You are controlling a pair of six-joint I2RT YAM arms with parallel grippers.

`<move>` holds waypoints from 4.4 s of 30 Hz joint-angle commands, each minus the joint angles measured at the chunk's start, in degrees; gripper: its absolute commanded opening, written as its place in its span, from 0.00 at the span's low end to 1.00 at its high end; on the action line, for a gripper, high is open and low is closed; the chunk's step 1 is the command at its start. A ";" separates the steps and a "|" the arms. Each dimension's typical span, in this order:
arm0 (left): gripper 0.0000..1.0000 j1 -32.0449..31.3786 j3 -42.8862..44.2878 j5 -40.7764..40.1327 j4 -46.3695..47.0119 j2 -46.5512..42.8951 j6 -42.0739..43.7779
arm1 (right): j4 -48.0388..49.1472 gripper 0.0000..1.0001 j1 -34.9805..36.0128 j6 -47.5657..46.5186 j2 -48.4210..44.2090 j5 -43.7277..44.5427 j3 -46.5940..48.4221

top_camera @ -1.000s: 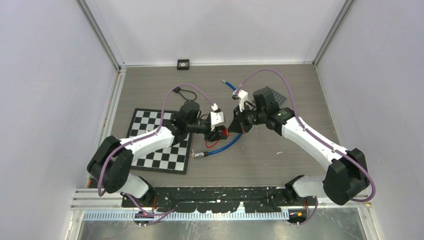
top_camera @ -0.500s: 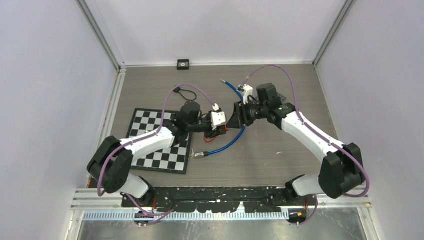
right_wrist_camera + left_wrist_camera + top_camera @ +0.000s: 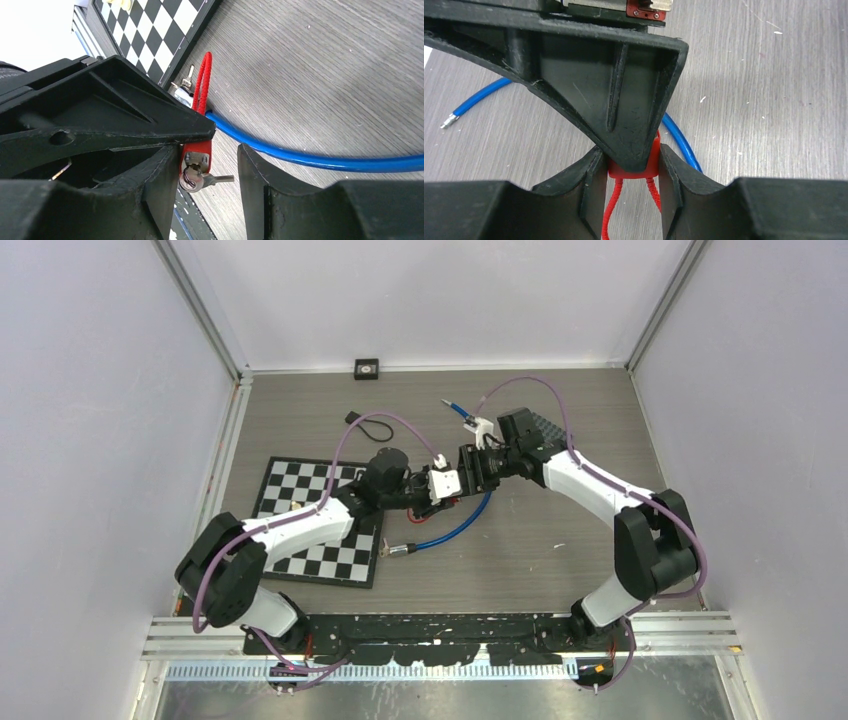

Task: Unlock with the key

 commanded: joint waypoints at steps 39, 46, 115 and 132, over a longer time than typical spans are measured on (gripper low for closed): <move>0.32 -0.57 9.40 -6.55 -7.48 5.26 10.85 | 8.56 0.01 -6.03 1.98 -3.76 -13.00 -3.16; 0.00 -0.55 8.32 -5.66 -7.88 4.33 10.63 | 10.49 0.01 -8.40 2.65 -4.97 -11.32 -4.55; 0.78 -1.19 4.70 -6.61 1.59 4.01 8.53 | 18.17 0.01 -15.35 8.63 -5.08 -11.18 -8.39; 0.88 -1.75 11.39 -5.35 -2.61 8.89 15.57 | 19.85 0.00 -14.59 11.06 -2.19 -14.99 -8.28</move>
